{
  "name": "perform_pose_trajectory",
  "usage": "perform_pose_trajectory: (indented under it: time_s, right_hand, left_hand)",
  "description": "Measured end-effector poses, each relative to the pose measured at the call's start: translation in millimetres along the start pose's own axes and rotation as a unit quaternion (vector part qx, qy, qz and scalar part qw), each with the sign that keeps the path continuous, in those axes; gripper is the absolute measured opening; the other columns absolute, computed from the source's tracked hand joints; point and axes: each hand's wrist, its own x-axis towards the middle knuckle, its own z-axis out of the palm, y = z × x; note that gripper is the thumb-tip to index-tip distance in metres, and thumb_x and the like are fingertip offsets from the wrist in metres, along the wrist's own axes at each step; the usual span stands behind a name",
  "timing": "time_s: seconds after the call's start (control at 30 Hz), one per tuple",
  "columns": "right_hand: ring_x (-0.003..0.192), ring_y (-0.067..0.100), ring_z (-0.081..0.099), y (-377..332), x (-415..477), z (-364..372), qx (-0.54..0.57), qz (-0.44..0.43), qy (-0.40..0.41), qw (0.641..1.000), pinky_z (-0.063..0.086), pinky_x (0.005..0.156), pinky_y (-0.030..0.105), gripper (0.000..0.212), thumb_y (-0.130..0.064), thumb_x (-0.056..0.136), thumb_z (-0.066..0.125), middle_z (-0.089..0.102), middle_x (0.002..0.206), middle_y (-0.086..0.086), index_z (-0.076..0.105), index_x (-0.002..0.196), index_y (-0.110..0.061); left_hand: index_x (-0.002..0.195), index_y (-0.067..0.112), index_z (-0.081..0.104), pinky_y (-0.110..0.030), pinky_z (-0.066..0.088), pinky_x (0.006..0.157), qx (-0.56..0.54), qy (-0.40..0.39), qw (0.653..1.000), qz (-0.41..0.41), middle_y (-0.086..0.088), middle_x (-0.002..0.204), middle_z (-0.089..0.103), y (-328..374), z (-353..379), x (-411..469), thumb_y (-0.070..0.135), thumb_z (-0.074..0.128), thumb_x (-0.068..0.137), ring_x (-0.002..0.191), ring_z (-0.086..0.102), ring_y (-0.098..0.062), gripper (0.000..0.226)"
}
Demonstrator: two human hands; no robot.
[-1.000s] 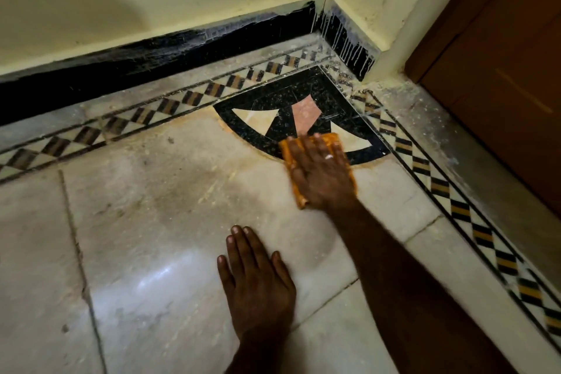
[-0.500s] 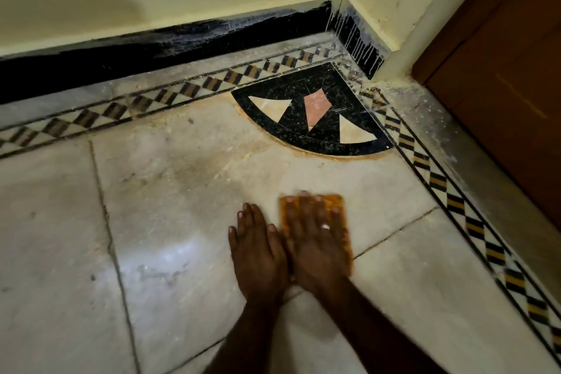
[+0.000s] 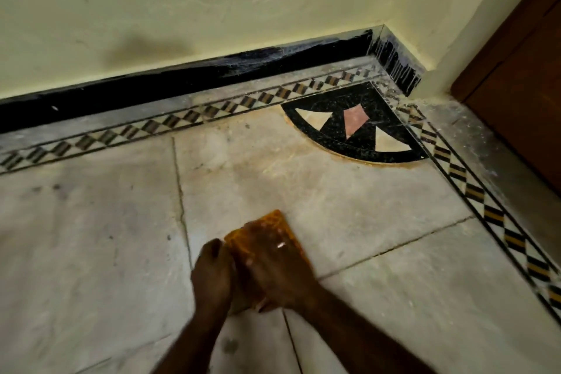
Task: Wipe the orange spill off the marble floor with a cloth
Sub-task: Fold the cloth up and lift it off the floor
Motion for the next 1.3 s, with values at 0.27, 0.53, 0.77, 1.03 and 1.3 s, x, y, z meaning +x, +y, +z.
perform_pose_trajectory:
  time_s: [0.27,0.53,0.77,1.03,1.3]
  right_hand:
    - [0.12,0.033,0.061,35.0,18.9,-46.8,0.211,0.446,-0.133,0.859,0.049,0.102,0.044,0.059,-0.041,0.089,0.072,0.066,0.127,0.012,0.05,0.137,-0.014]
    - [0.106,0.025,0.064,28.3,28.1,-51.2,0.298,0.466,-0.151,0.819,0.048,0.085,0.032,0.034,-0.039,0.092,0.072,0.066,0.108,0.003,0.059,0.115,-0.018]
    - [0.112,0.026,0.065,22.0,25.2,-57.3,0.466,0.437,-0.118,0.76,0.057,0.096,0.052,0.039,-0.014,0.093,0.073,0.065,0.126,0.011,0.05,0.124,-0.021]
    - [0.109,0.019,0.068,-0.7,64.5,-55.9,0.509,0.351,-0.08,0.782,0.061,0.077,0.031,0.037,0.001,0.098,0.061,0.067,0.122,0.002,0.05,0.12,-0.027]
    - [0.105,0.022,0.071,-11.7,73.5,-26.3,0.405,0.417,-0.095,0.808,0.058,0.092,0.048,0.037,-0.009,0.085,0.079,0.073,0.107,-0.005,0.058,0.108,-0.031]
  left_hand:
    - [0.093,0.015,0.07,-0.045,0.06,0.083,-0.09,-0.089,0.987,-0.102,-0.009,0.092,0.074,10.8,11.2,-15.7,0.057,0.064,0.063,0.087,0.069,-0.029,0.052]
    - [0.118,0.02,0.059,-0.039,0.058,0.077,-0.204,-0.148,0.963,-0.094,-0.01,0.113,0.07,3.5,-5.7,-7.9,0.021,0.061,0.098,0.099,0.069,-0.028,0.02]
    - [0.135,0.035,0.049,-0.039,0.057,0.077,-0.27,-0.203,0.939,-0.06,-0.007,0.121,0.067,3.1,-31.9,6.2,0.021,0.059,0.1,0.11,0.066,-0.029,0.039]
    - [0.137,0.04,0.047,-0.03,0.058,0.072,-0.251,-0.253,0.933,0.047,-0.001,0.133,0.056,2.7,-85.5,32.0,-0.007,0.061,0.091,0.104,0.068,-0.024,0.067]
    - [0.13,0.028,0.054,-0.046,0.06,0.088,-0.14,-0.125,0.982,-0.026,-0.001,0.119,0.068,-19.4,-84.2,49.1,0.027,0.084,0.072,0.105,0.067,-0.022,0.065]
